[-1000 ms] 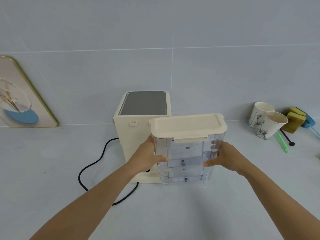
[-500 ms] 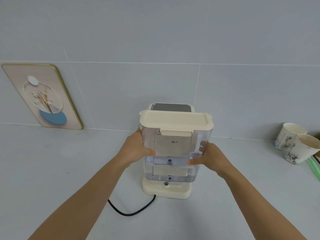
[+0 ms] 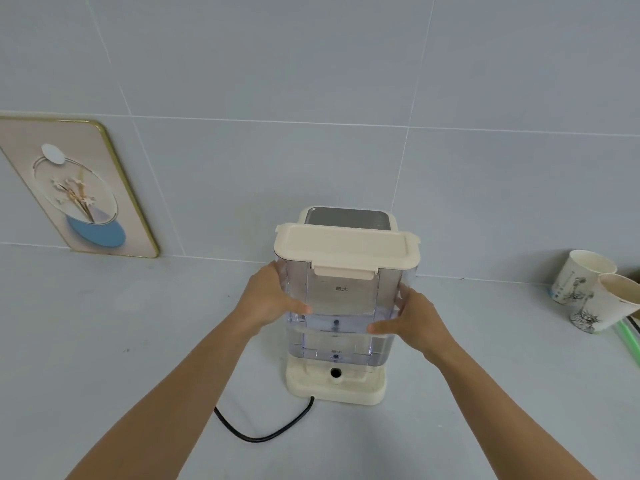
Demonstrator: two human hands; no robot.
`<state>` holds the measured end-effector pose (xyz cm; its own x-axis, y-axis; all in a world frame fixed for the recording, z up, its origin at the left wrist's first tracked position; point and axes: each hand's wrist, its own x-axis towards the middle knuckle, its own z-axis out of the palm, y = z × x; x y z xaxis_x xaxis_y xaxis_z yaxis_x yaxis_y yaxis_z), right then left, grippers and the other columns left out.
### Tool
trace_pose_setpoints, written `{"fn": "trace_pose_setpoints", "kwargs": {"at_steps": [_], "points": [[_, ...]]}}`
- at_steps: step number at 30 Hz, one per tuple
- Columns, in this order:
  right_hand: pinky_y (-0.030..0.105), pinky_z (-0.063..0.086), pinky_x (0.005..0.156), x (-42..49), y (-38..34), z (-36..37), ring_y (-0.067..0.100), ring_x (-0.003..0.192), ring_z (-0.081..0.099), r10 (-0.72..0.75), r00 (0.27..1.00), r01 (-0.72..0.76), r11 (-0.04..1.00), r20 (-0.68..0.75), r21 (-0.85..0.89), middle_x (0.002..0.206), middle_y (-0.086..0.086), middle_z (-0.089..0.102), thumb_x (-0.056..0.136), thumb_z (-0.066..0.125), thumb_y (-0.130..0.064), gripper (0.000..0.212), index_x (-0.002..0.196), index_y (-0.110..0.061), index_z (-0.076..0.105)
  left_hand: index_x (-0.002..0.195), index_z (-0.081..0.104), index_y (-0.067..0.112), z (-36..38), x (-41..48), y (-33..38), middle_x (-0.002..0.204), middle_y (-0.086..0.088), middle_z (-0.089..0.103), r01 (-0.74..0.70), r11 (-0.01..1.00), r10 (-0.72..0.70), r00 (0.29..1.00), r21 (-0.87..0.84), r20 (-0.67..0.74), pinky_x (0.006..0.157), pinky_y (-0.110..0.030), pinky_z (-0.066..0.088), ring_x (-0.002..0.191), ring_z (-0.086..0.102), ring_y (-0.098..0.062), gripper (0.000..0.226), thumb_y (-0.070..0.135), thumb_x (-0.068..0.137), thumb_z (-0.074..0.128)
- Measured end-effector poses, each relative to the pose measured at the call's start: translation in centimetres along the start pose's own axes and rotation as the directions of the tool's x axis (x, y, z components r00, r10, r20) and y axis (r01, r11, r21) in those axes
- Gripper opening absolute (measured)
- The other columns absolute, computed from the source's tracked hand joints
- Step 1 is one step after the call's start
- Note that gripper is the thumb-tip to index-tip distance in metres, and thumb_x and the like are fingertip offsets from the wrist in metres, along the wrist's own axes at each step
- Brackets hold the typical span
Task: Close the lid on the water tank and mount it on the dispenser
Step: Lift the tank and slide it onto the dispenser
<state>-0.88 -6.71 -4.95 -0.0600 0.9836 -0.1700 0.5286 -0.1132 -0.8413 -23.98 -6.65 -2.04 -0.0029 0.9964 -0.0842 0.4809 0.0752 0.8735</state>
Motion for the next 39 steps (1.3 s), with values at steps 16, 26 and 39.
{"fn": "trace_pose_setpoints", "kwargs": {"at_steps": [16,26,39], "points": [[0.035,0.047,0.090,-0.2,3.4,2.3,0.025,0.109,0.055,0.054,0.998,-0.054,0.998,0.019,0.014,0.124,0.004,0.059,0.054,0.083,-0.012,0.078,0.122,-0.017,0.044,0.096,0.047,0.011,2.5,-0.2,-4.3,0.078,0.004,0.045,0.067,0.997,-0.066,0.998,0.033,-0.017,0.061,-0.021,0.038,0.078,0.042,-0.017,0.058,0.006,0.053,0.084],[0.032,0.044,0.088,0.0,3.7,2.4,0.028,0.115,0.052,0.051,0.998,-0.050,0.998,0.037,-0.034,0.129,0.005,0.056,0.057,0.082,-0.016,0.084,0.128,-0.017,0.038,0.109,0.049,0.002,2.5,-0.1,-5.0,0.094,-0.007,0.049,0.029,0.995,-0.030,0.999,0.090,0.014,0.078,-0.031,0.040,0.085,0.047,-0.019,0.063,0.012,0.057,0.083],[0.031,0.044,0.088,0.0,4.1,2.7,0.027,0.113,0.052,0.091,0.995,-0.090,0.995,0.032,-0.038,0.129,0.006,0.055,0.058,0.083,-0.019,0.081,0.126,-0.013,0.040,0.094,0.046,0.012,2.4,-0.1,-5.4,0.090,-0.006,0.045,0.009,0.988,-0.016,0.999,0.157,0.044,0.074,-0.033,0.039,0.082,0.044,-0.018,0.048,0.020,0.062,0.081]]}}
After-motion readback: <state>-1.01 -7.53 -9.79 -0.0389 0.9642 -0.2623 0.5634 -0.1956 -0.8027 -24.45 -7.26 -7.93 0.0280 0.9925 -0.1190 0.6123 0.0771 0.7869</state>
